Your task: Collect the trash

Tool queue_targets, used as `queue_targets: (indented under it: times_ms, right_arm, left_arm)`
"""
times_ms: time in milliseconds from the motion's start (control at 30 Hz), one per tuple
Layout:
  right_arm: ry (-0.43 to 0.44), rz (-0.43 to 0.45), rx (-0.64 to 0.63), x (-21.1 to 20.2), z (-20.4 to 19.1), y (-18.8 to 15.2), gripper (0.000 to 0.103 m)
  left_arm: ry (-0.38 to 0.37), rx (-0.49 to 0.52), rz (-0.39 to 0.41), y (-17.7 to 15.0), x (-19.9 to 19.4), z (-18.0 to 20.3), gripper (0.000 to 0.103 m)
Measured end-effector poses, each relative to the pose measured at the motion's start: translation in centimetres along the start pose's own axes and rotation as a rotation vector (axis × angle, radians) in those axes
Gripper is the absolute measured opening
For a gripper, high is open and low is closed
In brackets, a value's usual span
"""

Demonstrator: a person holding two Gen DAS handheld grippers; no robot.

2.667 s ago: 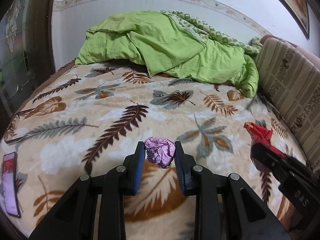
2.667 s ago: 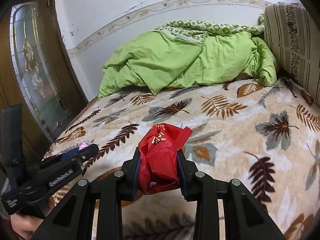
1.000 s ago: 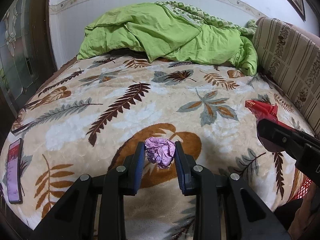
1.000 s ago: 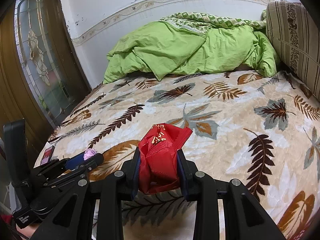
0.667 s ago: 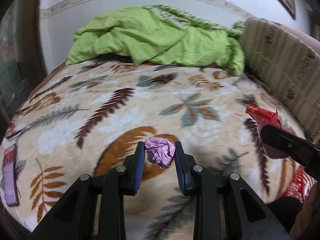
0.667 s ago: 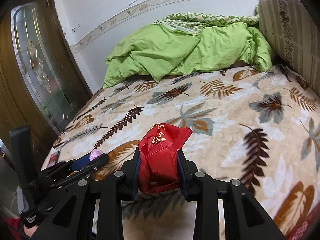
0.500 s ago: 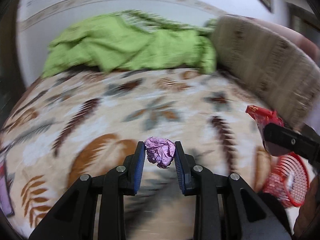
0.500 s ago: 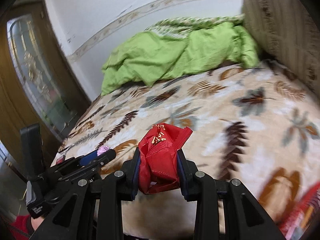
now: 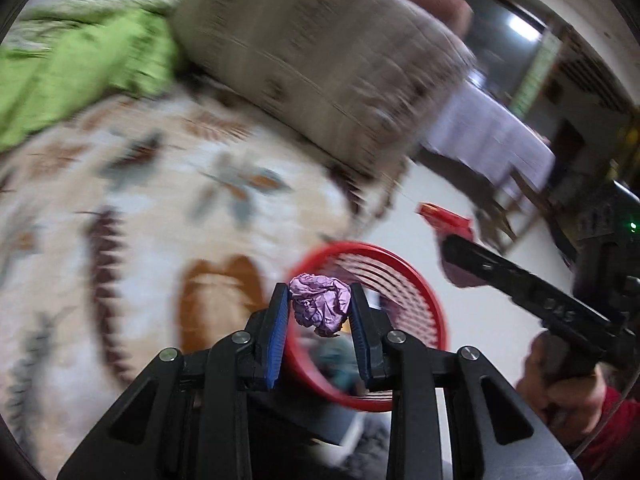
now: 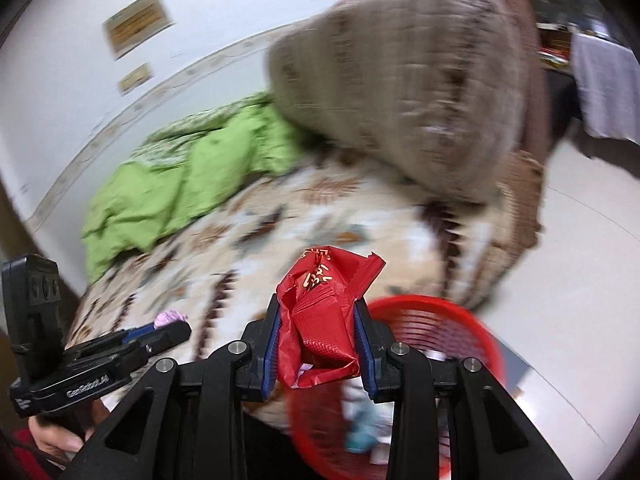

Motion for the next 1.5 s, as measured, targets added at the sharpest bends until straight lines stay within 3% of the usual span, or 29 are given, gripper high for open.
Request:
queue_targets:
  times_ms: [67, 133, 200, 267, 367, 467, 533, 600, 800, 1100, 1233, 1500]
  right_arm:
    - [-0.018, -0.02, 0.033, 0.2, 1.2, -0.6, 0.037]
    - [-0.042, -0.053, 0.056, 0.8, 2.2, -1.1, 0.043]
    - [-0.067, -0.074, 0.067, 1.1, 3.0, -1.4, 0.055]
    - [-0.086, -0.082, 0.068, 1.0, 3.2, -1.7, 0.057]
    - [-0.09, -0.076, 0.06, 0.8, 3.0, -1.3, 0.058]
    - [-0.146, -0.064, 0.033, 0.3, 1.6, -0.7, 0.059]
    - [-0.211, -0.058, -0.011, 0.0, 0.0, -0.4, 0.065]
    - [-0.279, -0.047, -0.063, -0.5, -2.4, -0.2, 0.083]
    - [-0.405, -0.033, -0.159, -1.3, -8.4, -1.3, 0.097]
    - [-0.357, -0.015, -0.236, -2.3, -13.3, -4.0, 0.097]
    - [-0.367, 0.001, -0.26, -2.6, -14.1, -4.1, 0.097]
    - [-0.365, -0.018, -0.235, -2.5, -13.8, -4.2, 0.097]
  left_arm:
    - [-0.007, 0.023, -0.064, -0.6, 2.4, 1.6, 0.034]
    - [-0.003, 0.025, -0.089, -0.8, 3.6, 2.0, 0.055]
    - [0.021, 0.021, -0.09, -1.0, 3.9, 2.0, 0.06]
    - [0.023, 0.015, -0.073, -1.0, 3.4, 1.8, 0.06]
    - [0.057, 0.022, -0.014, -0.5, 1.6, 1.3, 0.066]
    - [0.085, 0.017, 0.062, -0.1, -1.0, 0.4, 0.07]
    - [0.113, 0.024, 0.111, 0.0, -2.6, -0.2, 0.077]
    - [0.173, 0.05, 0.184, -0.4, -4.9, -1.1, 0.082]
    - [0.332, 0.059, 0.302, -3.0, -10.2, -4.5, 0.1]
    - [0.581, 0.021, 0.328, -6.7, -12.5, -8.1, 0.101]
    - [0.613, 0.004, 0.338, -7.0, -12.7, -8.8, 0.101]
    - [0.602, -0.021, 0.289, -6.7, -12.0, -8.9, 0.101]
Point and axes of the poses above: each gripper's, at about its wrist camera, not at the fingertips, and x roughly the way its jaws point, z to its right, y to its top, the point moved 1 cm from there along x, roughly the way its jaws point, and after that the axes turned 15 degrees about -x, right-handed, at the moved point
